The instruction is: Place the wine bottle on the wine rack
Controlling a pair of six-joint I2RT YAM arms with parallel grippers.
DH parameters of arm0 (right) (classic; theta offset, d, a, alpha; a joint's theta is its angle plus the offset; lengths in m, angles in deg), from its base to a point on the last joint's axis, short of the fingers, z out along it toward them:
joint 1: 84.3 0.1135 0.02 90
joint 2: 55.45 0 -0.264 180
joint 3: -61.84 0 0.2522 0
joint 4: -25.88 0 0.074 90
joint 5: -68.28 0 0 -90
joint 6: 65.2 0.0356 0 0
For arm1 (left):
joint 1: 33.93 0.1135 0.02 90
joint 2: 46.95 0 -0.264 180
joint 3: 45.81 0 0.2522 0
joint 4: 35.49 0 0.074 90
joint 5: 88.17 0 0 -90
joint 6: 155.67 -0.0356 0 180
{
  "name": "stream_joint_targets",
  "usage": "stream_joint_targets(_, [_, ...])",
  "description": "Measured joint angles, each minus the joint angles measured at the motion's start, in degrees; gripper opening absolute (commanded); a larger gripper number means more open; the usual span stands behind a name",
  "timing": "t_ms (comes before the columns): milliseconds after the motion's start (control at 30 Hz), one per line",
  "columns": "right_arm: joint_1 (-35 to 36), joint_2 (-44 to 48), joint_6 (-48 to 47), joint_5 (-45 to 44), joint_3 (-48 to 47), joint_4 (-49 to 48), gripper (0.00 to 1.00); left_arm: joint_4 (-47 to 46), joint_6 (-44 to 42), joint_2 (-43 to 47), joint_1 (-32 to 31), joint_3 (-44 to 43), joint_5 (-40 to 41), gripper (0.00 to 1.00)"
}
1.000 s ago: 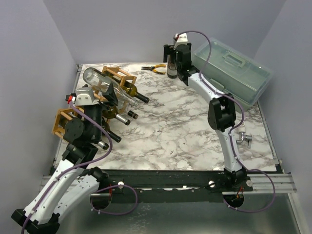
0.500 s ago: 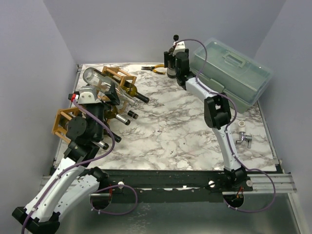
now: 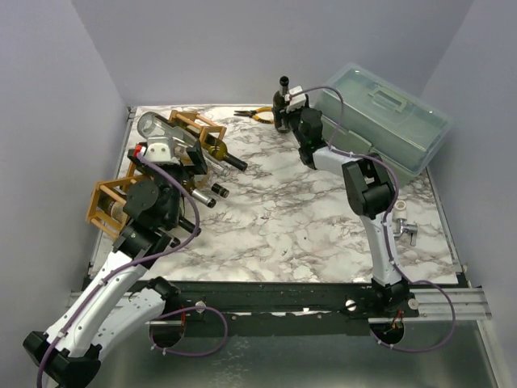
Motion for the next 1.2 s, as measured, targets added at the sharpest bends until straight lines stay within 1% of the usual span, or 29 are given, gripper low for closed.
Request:
stream_joint_targets(100, [0.0,5.25,-2.23,3.39,9.49,-4.2,0.0,4.52,3.15,-2.49,0.0,-2.82,-0.81,0.99])
stream_joint_targets(233, [0.39,14.29,-5.4,7.02,24.61,-9.49,0.0,16.33,9.64,-6.69,0.0,-12.17,-5.99,0.99])
stream_joint_targets(267, [0.5,16.98,-6.27,8.02,28.94,-10.88,0.0,17.97,10.71,-7.15,0.0,-14.03,-6.91,0.99])
stream_joint_targets(400, [1.68,27.21,-11.06,11.8,44.28,-14.73,0.0,27.45,18.51,-9.16,0.02,-22.64,-15.63,0.94])
stream_joint_targets(467, [3.19,32.15,-14.84,14.34,51.08,-15.63,0.0,31.39,22.73,-10.56,0.24,-25.92,-21.92,0.9])
stream_joint_targets(533, [5.6,36.74,-20.28,16.72,56.83,-15.47,0.0,34.4,26.69,-12.02,0.26,-27.67,-28.37,0.88])
stream_joint_targets(600, [8.9,41.22,-26.77,18.69,61.7,-14.16,0.0,37.16,30.67,-13.94,0.31,-29.05,-35.6,0.82])
stream_joint_targets(700, [13.73,47.39,-34.67,20.28,67.32,-11.43,0.0,39.47,35.56,-17.38,0.31,-29.59,-44.52,0.78])
stream_joint_targets(767, [16.22,51.63,-38.58,21.9,70.51,-9.49,0.0,41.18,39.26,-20.48,0.31,-29.35,-50.36,0.73])
stream_joint_targets(867, [17.92,57.94,-42.66,23.65,74.4,-6.21,0.0,42.23,42.03,-23.87,-0.15,-28.17,-54.16,0.71])
stream_joint_targets(933, [18.12,61.51,-44.33,24.55,76.28,-4.02,0.0,43.15,43.39,-25.27,-1.14,-26.95,-55.36,0.7])
stream_joint_targets(1000, [18.25,64.32,-45.75,25.16,77.59,-2.01,0.0,45.05,43.82,-27.17,-4.5,-25.83,-55.19,0.68])
stream_joint_targets(1100, [18.64,66.49,-47.41,25.42,78.4,0.28,0.0,47.25,43.6,-29.33,-8.76,-25.79,-54.14,0.61])
stream_joint_targets(1133, [18.73,66.86,-47.82,25.4,78.42,1.05,0.0,47.78,43.43,-30.12,-9.88,-25.79,-53.48,0.6])
stream_joint_targets(1200, [19.12,67.63,-48.76,25.4,78.42,2.62,0.0,48.72,43.19,-31.76,-11.28,-25.79,-52.65,0.54])
